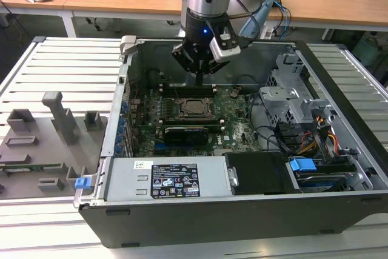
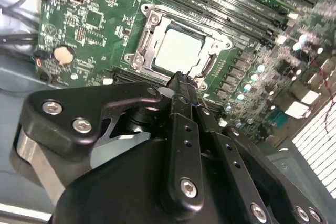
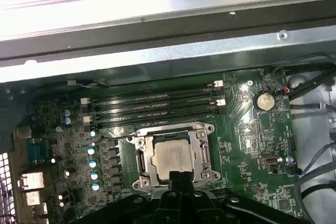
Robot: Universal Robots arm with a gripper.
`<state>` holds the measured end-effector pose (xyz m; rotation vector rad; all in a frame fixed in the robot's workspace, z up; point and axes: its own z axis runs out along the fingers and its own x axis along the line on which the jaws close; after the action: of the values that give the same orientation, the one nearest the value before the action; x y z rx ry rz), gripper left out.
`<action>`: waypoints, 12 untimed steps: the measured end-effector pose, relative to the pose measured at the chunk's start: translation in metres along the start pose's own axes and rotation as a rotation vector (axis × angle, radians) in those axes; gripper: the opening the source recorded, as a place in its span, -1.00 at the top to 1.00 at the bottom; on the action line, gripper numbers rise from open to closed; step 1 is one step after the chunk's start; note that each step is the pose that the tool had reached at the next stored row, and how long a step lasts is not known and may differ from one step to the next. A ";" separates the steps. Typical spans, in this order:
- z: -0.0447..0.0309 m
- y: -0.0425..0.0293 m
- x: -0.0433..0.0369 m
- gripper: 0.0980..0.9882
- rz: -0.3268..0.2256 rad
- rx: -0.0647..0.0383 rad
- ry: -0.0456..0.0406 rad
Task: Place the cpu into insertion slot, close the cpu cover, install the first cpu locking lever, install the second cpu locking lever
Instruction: 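Install the first cpu locking lever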
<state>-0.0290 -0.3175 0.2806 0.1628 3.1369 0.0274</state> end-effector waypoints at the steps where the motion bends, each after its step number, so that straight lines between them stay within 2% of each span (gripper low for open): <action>1: 0.0000 0.0000 0.0000 0.97 -0.028 0.000 0.0005; 8: 0.0000 0.0000 0.0000 0.97 -0.158 0.000 0.0026; 12: 0.0001 -0.0002 0.0025 0.97 -0.176 0.000 0.0003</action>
<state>-0.0315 -0.3174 0.2804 -0.1130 3.1378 0.0275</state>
